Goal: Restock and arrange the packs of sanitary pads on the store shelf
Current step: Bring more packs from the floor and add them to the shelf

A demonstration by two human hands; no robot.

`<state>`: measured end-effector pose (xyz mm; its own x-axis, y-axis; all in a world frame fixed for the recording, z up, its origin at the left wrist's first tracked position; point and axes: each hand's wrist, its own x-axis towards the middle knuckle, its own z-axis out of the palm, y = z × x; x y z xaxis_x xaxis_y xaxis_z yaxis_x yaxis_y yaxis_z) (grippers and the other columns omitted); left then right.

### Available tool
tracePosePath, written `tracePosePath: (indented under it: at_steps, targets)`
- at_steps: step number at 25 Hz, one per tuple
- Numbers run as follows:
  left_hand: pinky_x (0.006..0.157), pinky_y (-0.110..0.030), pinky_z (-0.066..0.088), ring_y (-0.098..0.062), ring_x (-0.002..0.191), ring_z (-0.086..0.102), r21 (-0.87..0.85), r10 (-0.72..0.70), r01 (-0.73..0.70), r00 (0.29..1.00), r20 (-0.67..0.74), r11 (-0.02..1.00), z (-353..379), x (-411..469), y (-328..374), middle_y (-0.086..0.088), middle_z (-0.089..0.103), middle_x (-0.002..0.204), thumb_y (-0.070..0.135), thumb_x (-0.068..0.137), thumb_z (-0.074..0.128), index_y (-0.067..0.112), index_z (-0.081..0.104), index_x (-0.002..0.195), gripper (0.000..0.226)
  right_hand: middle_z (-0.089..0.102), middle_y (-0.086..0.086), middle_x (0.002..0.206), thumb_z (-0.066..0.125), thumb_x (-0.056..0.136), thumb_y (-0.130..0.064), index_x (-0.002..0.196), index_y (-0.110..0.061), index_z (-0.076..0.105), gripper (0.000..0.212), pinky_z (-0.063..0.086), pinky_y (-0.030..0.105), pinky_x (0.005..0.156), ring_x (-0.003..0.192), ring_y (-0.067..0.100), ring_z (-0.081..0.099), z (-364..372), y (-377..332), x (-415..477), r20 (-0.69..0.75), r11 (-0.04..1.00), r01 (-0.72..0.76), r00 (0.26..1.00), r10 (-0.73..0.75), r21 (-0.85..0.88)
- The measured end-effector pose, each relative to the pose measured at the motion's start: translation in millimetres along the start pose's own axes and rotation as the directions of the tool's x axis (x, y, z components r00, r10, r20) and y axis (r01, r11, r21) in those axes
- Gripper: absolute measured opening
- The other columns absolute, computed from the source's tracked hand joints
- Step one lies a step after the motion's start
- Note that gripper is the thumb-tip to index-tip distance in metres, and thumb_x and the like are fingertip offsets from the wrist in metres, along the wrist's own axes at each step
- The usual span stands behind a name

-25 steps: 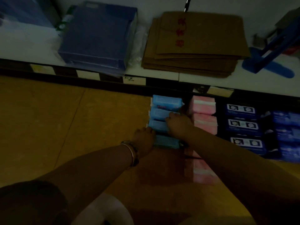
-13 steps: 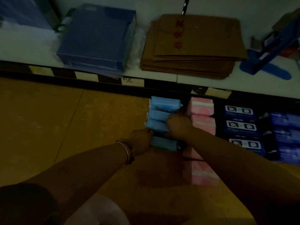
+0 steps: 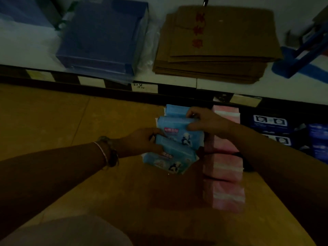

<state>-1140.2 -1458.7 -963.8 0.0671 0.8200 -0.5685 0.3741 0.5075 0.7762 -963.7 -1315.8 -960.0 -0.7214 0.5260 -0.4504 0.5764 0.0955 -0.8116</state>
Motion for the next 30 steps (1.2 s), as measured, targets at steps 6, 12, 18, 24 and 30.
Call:
tracePosePath:
  at_steps: [6,12,18,24,30]
  targets:
    - [0.066,-0.01,0.053,-0.002,0.086,0.059,-0.214,-0.094,0.082,0.994,-0.048,0.973,-21.3,-24.3,29.2,0.008,0.061,0.097,0.003,0.074,0.072,0.02,0.059,0.095,0.03,0.057,0.001,0.083,0.062,0.081,0.003,0.08,-0.019,0.053,0.024,0.049,0.02,0.057,0.069,0.012,0.059,-7.8,-13.4,-19.6,-0.181,0.927,-0.013,0.98,0.087,0.375]
    - [0.073,-0.012,0.051,-0.006,0.091,0.056,-0.293,-0.17,0.148,0.984,-0.049,0.944,-13.5,-75.7,67.1,0.004,0.058,0.1,-0.001,0.076,0.069,0.015,0.057,0.1,0.031,0.061,0.004,0.084,0.062,0.081,0.004,0.082,-0.016,0.058,0.021,0.051,0.02,0.055,0.066,0.008,0.064,-1.0,-44.0,-75.7,-0.272,0.802,-0.01,0.938,0.214,0.598]
    - [0.083,-0.022,0.052,-0.016,0.1,0.058,-0.277,-0.187,0.191,0.982,0.041,0.942,-28.7,-127.6,137.5,-0.005,0.06,0.108,-0.003,0.074,0.07,0.008,0.056,0.11,0.04,0.058,0.004,0.086,0.067,0.078,0.001,0.083,-0.018,0.058,0.022,0.051,0.024,0.06,0.072,0.011,0.06,-19.3,-113.8,-133.2,-0.283,0.782,-0.004,0.931,0.231,0.624]
    - [0.071,-0.009,0.052,-0.004,0.087,0.058,-0.236,-0.128,0.137,0.99,0.054,0.962,-57.0,-203.5,238.0,0.007,0.059,0.094,-0.002,0.072,0.073,0.017,0.057,0.097,0.035,0.058,0.0,0.085,0.071,0.067,-0.007,0.084,-0.02,0.059,0.025,0.051,0.023,0.062,0.072,0.006,0.06,-66.9,-218.8,-204.8,-0.326,0.777,0.016,0.913,0.245,0.629]
    - [0.077,-0.014,0.052,-0.007,0.091,0.064,-0.154,-0.074,0.08,0.996,0.047,0.985,-101.0,-283.2,352.4,0.009,0.064,0.092,0.01,0.069,0.078,0.029,0.06,0.09,0.033,0.061,-0.003,0.081,0.068,0.063,-0.007,0.084,-0.019,0.059,0.026,0.051,0.019,0.058,0.069,0.003,0.061,-110.4,-333.3,-277.9,-0.397,0.765,0.119,0.898,0.19,0.633]
